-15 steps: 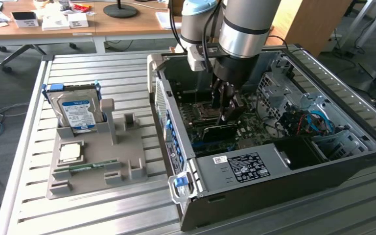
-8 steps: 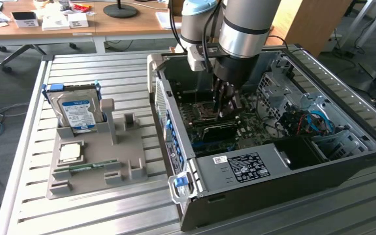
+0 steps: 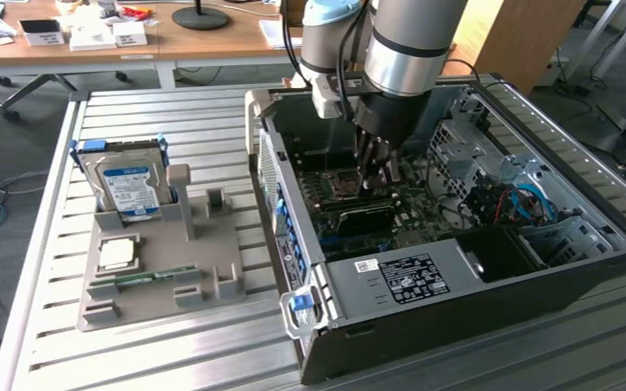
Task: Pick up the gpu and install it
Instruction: 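Press down on the gpu until it lock into place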
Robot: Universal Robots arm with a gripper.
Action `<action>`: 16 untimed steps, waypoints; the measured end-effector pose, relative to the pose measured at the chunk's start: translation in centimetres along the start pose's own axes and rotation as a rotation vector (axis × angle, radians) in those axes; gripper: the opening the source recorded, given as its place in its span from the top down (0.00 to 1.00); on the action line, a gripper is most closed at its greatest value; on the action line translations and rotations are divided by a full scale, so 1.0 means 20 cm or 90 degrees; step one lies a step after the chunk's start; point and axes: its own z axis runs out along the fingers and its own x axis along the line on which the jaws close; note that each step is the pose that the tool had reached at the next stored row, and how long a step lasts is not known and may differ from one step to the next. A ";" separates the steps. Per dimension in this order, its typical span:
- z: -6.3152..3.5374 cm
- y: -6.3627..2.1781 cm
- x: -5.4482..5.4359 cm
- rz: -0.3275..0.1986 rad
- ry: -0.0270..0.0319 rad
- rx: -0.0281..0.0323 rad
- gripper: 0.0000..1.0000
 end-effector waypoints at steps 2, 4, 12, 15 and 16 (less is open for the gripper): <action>0.001 0.001 -0.01 0.000 0.0001 0.0000 0.89; 0.003 0.002 -0.02 0.000 0.0000 0.0000 0.89; 0.066 0.007 -0.02 0.000 0.0000 0.0000 0.89; 0.087 0.007 -0.02 0.000 0.0000 0.0000 0.89; 0.094 0.007 -0.02 0.000 0.0001 0.0000 0.89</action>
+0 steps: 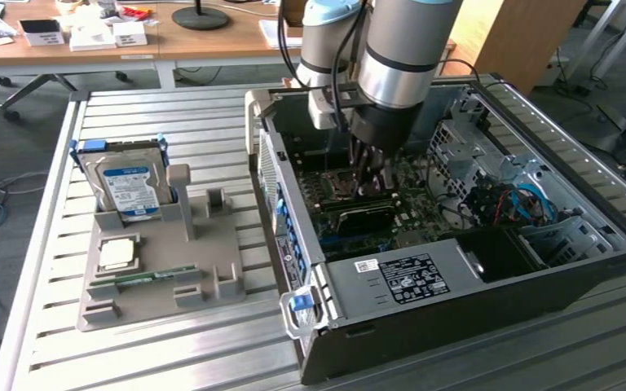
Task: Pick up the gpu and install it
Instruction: 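Press down on the gpu until it lock into place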
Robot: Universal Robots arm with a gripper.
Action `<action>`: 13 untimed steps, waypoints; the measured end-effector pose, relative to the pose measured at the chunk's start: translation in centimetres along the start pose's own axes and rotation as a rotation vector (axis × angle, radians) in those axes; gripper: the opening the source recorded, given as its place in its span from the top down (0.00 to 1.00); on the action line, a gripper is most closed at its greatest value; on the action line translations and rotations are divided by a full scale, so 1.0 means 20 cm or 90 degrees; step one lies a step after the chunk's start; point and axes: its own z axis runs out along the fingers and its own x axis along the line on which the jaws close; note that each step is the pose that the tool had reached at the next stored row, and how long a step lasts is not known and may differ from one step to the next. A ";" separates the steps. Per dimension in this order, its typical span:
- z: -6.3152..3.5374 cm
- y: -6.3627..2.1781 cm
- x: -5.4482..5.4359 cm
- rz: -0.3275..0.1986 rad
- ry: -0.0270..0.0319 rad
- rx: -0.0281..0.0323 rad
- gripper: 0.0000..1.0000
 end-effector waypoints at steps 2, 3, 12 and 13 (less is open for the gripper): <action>0.007 0.000 0.00 0.000 0.0000 0.0000 0.89; 0.007 0.000 0.00 0.000 0.0000 0.0000 0.89; 0.046 0.000 0.00 0.000 -0.0004 0.0000 0.89; 0.046 0.001 0.00 0.000 -0.0002 0.0000 0.89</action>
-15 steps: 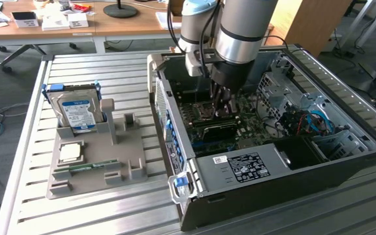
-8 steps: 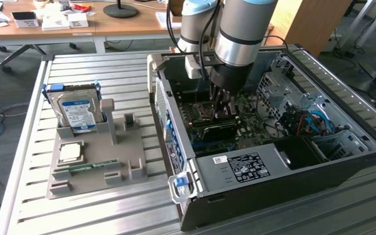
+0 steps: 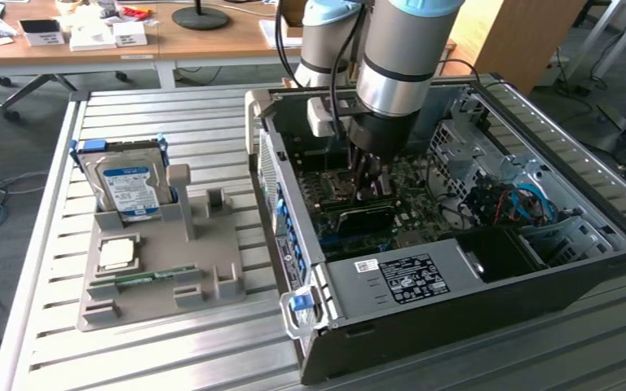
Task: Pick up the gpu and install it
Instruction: 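Press down on the gpu until it lock into place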
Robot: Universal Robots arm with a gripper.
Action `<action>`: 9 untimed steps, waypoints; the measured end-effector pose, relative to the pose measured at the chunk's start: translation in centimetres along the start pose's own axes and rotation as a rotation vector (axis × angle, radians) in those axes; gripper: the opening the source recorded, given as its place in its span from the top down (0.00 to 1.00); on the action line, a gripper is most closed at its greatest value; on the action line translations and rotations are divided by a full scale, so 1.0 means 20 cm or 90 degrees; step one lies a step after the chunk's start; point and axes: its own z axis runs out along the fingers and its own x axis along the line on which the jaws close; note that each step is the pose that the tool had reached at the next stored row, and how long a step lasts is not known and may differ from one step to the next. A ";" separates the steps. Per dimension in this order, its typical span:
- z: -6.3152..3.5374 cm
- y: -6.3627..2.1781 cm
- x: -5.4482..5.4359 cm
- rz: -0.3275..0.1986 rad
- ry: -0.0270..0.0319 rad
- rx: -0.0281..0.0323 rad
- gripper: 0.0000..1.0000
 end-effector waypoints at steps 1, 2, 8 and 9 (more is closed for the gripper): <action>0.000 0.000 0.00 0.000 -0.0001 0.0000 0.89; 0.000 0.000 0.00 0.000 0.0000 0.0000 0.89; 0.020 0.000 -0.01 0.000 -0.0002 0.0000 0.89; 0.027 0.001 -0.01 0.000 -0.0002 0.0000 0.89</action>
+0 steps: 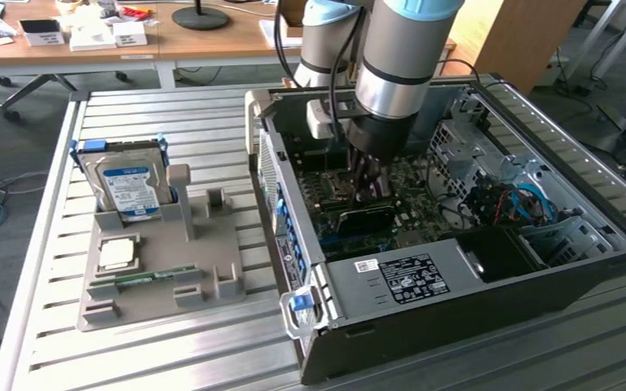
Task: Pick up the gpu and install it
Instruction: 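Press down on the gpu until it lock into place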
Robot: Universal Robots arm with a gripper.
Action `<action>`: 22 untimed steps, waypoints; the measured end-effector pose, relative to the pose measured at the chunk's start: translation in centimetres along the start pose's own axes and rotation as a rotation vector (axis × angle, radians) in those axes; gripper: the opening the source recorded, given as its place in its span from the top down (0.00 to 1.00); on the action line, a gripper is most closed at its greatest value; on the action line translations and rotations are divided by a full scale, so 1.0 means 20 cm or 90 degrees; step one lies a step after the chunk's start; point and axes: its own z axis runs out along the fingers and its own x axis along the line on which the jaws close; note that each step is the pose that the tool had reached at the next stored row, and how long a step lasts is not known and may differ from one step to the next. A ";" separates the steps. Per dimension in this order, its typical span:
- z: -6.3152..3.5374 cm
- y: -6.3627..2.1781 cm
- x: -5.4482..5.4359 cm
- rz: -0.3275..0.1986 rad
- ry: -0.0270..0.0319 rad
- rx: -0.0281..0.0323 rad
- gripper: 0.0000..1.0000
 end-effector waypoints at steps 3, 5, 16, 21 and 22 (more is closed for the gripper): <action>0.010 0.000 0.00 0.000 0.0001 -0.0001 0.89; 0.012 0.000 0.00 0.000 0.0001 -0.0001 0.89; 0.037 0.000 0.00 0.000 0.0002 -0.0002 0.89; 0.042 0.004 0.00 0.000 -0.0001 0.0001 0.89; 0.043 0.006 0.00 0.000 0.0001 -0.0001 0.89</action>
